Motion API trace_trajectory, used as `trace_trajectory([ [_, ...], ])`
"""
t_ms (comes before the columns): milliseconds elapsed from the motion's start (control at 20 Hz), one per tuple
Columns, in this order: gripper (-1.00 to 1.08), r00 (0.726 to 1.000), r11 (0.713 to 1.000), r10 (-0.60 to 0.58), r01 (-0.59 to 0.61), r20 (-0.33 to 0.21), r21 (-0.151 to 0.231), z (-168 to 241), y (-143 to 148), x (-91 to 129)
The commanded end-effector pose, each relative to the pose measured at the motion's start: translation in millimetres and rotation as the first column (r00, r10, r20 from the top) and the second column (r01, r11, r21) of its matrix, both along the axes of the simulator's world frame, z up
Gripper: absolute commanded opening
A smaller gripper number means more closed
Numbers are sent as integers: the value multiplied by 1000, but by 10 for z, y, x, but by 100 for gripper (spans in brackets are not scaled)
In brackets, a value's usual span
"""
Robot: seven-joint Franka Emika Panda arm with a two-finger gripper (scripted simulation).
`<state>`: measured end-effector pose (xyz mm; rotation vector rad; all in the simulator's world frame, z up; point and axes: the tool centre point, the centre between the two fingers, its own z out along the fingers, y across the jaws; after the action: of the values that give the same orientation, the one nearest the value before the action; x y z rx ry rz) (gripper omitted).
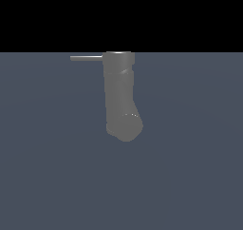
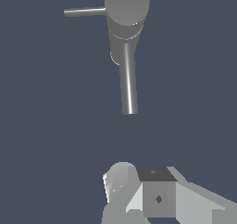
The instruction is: Turn on the faucet by rotating a designated handle.
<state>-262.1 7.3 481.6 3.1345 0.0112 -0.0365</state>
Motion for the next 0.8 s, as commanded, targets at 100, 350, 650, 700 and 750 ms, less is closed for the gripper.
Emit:
trace_trajectory([
  [100, -100, 1000, 1000, -1, 1, 0, -3, 4, 2, 3],
  [350, -100, 1000, 1000, -11, 11, -3, -28, 44, 17, 21],
  [650, -100, 1000, 999, -9, 9, -4, -38, 61, 19, 12],
  [700, -100, 1000, 999, -11, 10, -4, -37, 59, 19, 17],
  [750, -100, 1000, 999, -13, 13, -4, -36, 57, 22, 24],
])
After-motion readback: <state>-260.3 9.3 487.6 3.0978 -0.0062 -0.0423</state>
